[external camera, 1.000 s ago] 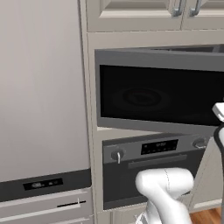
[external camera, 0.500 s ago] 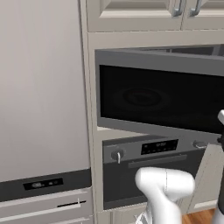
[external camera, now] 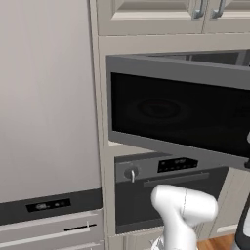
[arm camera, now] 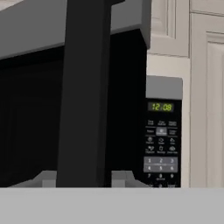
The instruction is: Pick the potato from the counter and place it in the microwave. Then turn on the microwave.
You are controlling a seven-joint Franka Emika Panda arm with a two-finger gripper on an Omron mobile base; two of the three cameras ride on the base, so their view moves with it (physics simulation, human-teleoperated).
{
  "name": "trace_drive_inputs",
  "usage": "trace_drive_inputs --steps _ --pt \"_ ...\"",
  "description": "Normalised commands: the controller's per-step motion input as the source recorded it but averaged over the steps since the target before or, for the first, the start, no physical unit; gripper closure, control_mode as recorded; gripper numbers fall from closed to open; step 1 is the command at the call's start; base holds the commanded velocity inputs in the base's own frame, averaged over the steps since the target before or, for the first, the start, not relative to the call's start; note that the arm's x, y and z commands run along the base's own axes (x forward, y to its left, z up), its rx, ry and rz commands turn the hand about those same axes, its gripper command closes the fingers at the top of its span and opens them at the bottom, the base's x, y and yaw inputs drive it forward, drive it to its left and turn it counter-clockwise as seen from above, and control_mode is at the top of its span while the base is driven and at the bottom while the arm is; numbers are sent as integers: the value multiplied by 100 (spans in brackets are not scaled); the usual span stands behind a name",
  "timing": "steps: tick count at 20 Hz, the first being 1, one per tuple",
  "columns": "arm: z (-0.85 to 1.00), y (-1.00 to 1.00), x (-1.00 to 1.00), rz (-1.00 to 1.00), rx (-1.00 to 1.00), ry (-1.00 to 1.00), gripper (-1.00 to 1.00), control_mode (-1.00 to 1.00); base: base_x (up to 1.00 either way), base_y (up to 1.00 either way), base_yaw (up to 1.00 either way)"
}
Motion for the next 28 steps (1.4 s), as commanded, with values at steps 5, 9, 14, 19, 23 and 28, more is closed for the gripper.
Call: trace_drive_inputs --steps 5,9,14,19,23,28 --pt "0 14 -68 0 0 3 100 -100 0 0 0" --pt "0 15 -73 0 0 2 100 -100 0 0 0" --pt "0 16 -72 0 0 1 100 -100 0 0 0" --pt "0 15 -49 0 -1 1 100 -100 0 0 0" --pt "0 1 -10 0 0 0 -100 -100 0 0 0" --pt "0 0 0 0 0 0 -100 -100 0 0 0"
